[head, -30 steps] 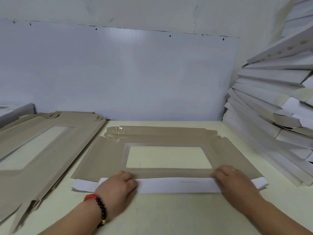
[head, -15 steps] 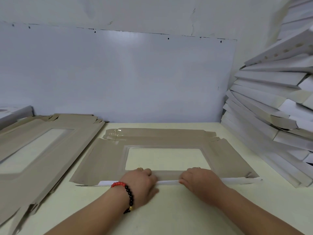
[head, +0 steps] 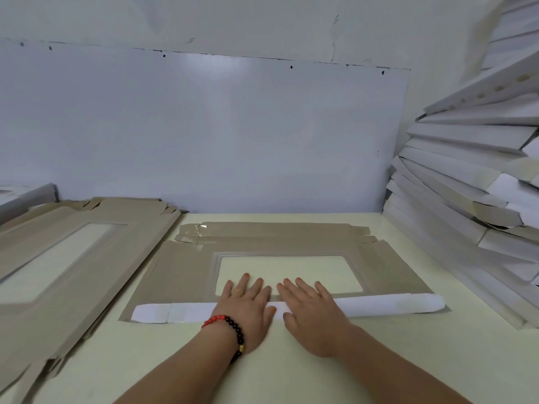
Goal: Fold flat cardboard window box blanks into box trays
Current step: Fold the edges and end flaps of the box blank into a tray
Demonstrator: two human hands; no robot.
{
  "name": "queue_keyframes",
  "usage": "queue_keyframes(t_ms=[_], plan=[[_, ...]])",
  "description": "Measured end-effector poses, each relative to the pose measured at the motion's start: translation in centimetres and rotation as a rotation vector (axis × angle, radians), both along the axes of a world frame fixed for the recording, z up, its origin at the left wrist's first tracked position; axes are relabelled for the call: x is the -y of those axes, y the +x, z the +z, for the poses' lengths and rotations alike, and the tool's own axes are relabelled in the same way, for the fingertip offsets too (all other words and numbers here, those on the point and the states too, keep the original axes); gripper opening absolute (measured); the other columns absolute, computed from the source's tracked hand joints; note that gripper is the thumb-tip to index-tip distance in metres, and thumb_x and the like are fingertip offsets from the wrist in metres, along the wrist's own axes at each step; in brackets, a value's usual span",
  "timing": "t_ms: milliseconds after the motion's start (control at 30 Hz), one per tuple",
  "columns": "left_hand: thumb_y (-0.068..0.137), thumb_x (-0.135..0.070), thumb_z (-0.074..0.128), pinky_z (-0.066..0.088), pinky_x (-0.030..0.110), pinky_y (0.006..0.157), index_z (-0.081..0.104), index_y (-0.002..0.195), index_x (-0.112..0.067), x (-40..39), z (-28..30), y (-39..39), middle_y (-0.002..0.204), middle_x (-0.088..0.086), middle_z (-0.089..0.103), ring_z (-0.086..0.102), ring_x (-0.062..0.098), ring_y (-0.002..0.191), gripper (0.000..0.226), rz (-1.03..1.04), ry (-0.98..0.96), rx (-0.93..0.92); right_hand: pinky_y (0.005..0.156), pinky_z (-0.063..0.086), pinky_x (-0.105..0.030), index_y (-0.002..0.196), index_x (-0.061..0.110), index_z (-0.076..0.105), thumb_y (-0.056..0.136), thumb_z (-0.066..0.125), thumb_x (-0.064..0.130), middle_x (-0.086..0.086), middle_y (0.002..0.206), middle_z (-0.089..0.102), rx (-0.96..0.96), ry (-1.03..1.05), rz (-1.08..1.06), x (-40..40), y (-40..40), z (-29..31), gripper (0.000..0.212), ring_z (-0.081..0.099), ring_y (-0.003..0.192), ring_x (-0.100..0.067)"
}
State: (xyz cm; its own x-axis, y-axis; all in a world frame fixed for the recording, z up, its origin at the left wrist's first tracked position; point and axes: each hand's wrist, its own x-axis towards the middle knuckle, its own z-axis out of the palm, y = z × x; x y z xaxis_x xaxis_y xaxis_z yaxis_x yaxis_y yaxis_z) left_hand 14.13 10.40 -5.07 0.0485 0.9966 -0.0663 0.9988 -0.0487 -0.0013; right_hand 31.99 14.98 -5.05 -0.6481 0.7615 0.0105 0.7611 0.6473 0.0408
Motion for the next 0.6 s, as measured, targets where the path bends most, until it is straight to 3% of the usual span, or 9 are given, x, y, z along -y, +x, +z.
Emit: queue_keyframes(t_ms=[167,433,600], plan=[[0.098,-0.055,0.007,-0.006,0.041,0.119,-0.001,0.153,-0.037,1.2,-0.8,-5.0,0.161,-0.011,-0.01,-0.012,0.017,0.148,0.059,0.046,-0.02,-0.005,0.119,-0.004,-0.038,0.154,0.038,0.0,0.101,0.015,0.053,0.013,0.161,-0.009,0.019,-0.093,-0.1,-2.6,4.7,-0.3,0.057,-0.009,0.148,-0.009],[0.099,-0.053,0.004,-0.008,0.035,0.119,-0.011,0.151,-0.038,4.7,-0.4,-13.2,0.157,-0.017,-0.018,-0.017,0.009,0.146,0.056,0.168,-0.07,-0.014,0.118,-0.001,-0.034,0.151,0.043,-0.006,0.102,0.011,0.05,0.018,0.16,-0.011,0.061,-0.103,-0.369,-5.5,15.7,0.0,0.053,-0.008,0.147,-0.004],[0.099,-0.055,0.007,-0.006,0.036,0.119,-0.007,0.151,-0.04,5.5,-0.2,-14.4,0.158,-0.018,-0.013,-0.015,0.009,0.146,0.056,0.228,-0.07,0.024,0.118,0.005,-0.029,0.151,0.046,0.007,0.103,0.014,0.047,0.022,0.159,0.002,-0.052,-0.06,-0.438,-5.1,18.6,0.2,0.048,0.002,0.147,-0.002]])
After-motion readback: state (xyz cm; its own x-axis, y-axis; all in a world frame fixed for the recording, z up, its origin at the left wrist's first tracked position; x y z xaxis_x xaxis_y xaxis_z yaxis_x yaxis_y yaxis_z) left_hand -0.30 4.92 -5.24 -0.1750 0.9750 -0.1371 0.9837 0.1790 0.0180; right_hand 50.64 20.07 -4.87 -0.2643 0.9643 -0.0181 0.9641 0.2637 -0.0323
